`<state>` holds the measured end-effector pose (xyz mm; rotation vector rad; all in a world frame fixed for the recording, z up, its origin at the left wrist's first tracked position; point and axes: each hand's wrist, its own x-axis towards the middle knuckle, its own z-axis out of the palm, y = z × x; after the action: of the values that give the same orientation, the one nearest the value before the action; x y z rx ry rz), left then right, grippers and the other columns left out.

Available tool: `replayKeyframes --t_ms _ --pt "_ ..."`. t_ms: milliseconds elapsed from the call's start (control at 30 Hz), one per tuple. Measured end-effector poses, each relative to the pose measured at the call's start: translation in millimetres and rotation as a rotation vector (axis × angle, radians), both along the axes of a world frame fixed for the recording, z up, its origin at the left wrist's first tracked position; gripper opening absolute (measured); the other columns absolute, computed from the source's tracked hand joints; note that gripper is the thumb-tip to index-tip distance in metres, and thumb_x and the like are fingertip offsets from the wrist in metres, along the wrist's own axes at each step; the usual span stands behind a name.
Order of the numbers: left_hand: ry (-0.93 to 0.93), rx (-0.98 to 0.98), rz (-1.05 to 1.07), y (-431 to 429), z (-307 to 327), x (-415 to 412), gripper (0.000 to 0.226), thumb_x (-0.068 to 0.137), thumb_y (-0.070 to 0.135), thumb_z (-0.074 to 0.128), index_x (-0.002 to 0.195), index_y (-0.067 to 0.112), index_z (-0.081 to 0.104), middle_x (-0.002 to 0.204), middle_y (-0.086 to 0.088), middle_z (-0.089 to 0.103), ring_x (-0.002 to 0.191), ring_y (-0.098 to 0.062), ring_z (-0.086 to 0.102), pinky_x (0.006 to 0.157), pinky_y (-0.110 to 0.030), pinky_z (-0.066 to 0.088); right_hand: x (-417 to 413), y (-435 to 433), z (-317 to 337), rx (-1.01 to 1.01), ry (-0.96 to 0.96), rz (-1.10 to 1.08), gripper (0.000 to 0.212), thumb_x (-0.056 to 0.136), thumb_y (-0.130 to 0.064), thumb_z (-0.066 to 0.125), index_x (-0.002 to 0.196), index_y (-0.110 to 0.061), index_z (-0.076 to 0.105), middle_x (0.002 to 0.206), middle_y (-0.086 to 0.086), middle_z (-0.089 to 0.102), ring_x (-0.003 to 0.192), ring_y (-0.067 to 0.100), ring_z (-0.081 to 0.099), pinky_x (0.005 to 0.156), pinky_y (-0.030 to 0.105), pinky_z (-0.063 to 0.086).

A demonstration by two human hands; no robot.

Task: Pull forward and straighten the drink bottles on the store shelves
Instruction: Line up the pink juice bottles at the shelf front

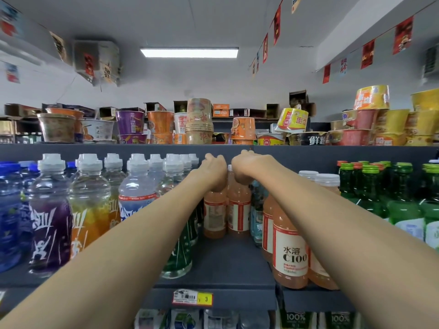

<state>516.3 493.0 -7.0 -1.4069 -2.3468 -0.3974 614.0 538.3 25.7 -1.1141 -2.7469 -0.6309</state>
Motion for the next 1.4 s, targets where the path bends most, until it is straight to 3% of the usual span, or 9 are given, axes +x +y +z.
replayKeyframes --t_ms 167,367,533,700,800,900,1133,1300,1400 --pt "-0.044 0.16 -0.083 4 -1 -2 0.042 0.087 0.005 0.07 0.119 0.01 0.043 0.108 -0.01 0.058 0.083 -0.021 0.052 0.056 -0.026 0.039 -1 5 4 -0.041 0.055 0.062 0.047 0.091 -0.003 0.06 0.136 -0.004 0.048 0.117 0.013 0.057 0.092 0.022 0.058 0.071 0.03 0.05" --pt "0.002 0.085 -0.041 -6 10 2 0.021 0.089 0.018 0.074 0.102 0.008 0.062 0.079 0.001 0.05 0.068 -0.016 0.052 0.055 -0.026 0.04 0 6 10 -0.079 0.046 0.096 0.031 0.099 -0.023 0.053 0.126 -0.008 0.059 0.098 0.007 0.061 0.077 0.017 0.058 0.06 0.026 0.044" --pt "0.035 0.046 -0.034 -11 15 4 0.037 0.09 0.025 0.074 0.07 0.016 0.044 0.07 -0.001 0.045 0.058 -0.013 0.046 0.046 -0.024 0.03 0 12 14 -0.056 0.051 0.061 0.037 0.102 -0.04 0.048 0.081 -0.011 0.056 0.076 0.002 0.055 0.064 0.014 0.054 0.053 0.025 0.038" --pt "0.111 -0.119 -0.013 -21 25 13 0.024 0.093 0.029 0.069 0.09 0.012 0.053 0.075 -0.003 0.05 0.061 -0.015 0.049 0.05 -0.025 0.038 2 15 13 -0.114 0.068 -0.016 0.046 0.101 -0.052 0.043 0.081 -0.011 0.052 0.077 0.004 0.055 0.067 0.017 0.055 0.07 0.03 0.048" --pt "0.17 -0.251 0.008 -28 31 19 0.029 0.086 0.029 0.075 0.098 0.016 0.053 0.084 -0.004 0.05 0.078 -0.02 0.057 0.066 -0.031 0.051 5 9 13 -0.243 0.087 0.029 0.03 0.101 -0.032 0.053 0.119 -0.009 0.058 0.087 0.006 0.062 0.079 0.02 0.067 0.067 0.03 0.057" --pt "0.22 -0.261 0.001 -30 27 17 0.036 0.081 0.027 0.082 0.104 0.016 0.057 0.083 -0.002 0.049 0.085 -0.022 0.059 0.08 -0.036 0.057 9 5 11 -0.238 0.043 0.055 0.044 0.097 -0.014 0.06 0.141 -0.011 0.051 0.116 0.011 0.063 0.098 0.023 0.067 0.078 0.031 0.058" --pt "0.21 -0.221 -0.089 -29 16 14 0.027 0.089 0.011 0.072 0.115 0.02 0.072 0.114 -0.005 0.062 0.092 -0.022 0.064 0.071 -0.028 0.048 10 5 4 -0.084 0.032 0.082 0.035 0.101 -0.032 0.054 0.123 -0.006 0.062 0.083 0.003 0.056 0.091 0.021 0.063 0.073 0.027 0.049" --pt "0.217 -0.268 -0.097 -34 15 16 0.039 0.085 0.019 0.078 0.122 0.022 0.067 0.116 -0.004 0.061 0.097 -0.021 0.063 0.077 -0.029 0.054 15 2 3 -0.066 -0.05 0.068 0.051 0.088 -0.039 0.073 0.126 -0.009 0.057 0.111 0.008 0.064 0.1 0.025 0.065 0.088 0.035 0.056" --pt "0.265 -0.266 -0.101 -35 17 17 0.048 0.079 0.024 0.084 0.124 0.023 0.068 0.118 -0.004 0.062 0.099 -0.021 0.064 0.08 -0.029 0.054 13 4 -1 0.044 -0.093 0.083 0.038 0.089 -0.037 0.073 0.108 -0.008 0.06 0.093 0.006 0.063 0.088 0.021 0.064 0.085 0.034 0.057"
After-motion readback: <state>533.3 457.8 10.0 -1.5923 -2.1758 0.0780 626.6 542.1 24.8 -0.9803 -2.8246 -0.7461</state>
